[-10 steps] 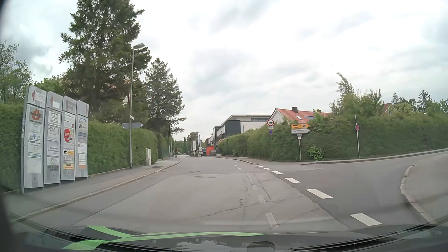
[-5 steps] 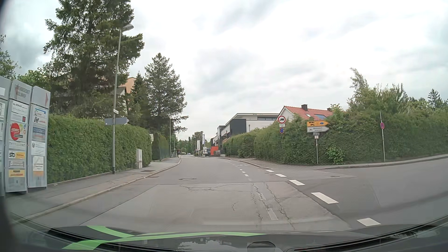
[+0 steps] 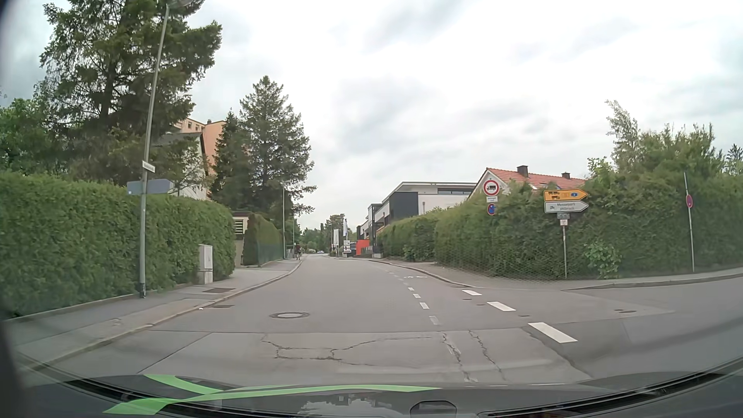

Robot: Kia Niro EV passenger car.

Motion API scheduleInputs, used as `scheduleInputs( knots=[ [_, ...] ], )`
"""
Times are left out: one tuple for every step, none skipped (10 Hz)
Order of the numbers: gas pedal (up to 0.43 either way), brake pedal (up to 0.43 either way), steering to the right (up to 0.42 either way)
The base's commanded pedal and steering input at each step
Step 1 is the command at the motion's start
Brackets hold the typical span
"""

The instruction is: Follow the waypoints while adhering to traffic rules and regulations

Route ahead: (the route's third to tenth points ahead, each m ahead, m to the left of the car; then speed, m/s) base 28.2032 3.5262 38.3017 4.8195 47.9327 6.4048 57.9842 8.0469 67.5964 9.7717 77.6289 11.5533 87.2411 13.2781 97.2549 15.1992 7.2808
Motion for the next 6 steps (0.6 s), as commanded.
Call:
scheduleInputs(
  knots=[
    [0.220, 0.000, -0.028],
    [0.220, 0.000, -0.028],
    [0.220, 0.000, -0.029],
    [0.220, 0.000, -0.029],
    [0.220, 0.000, -0.029],
    [0.209, 0.000, -0.029]
  ],
)
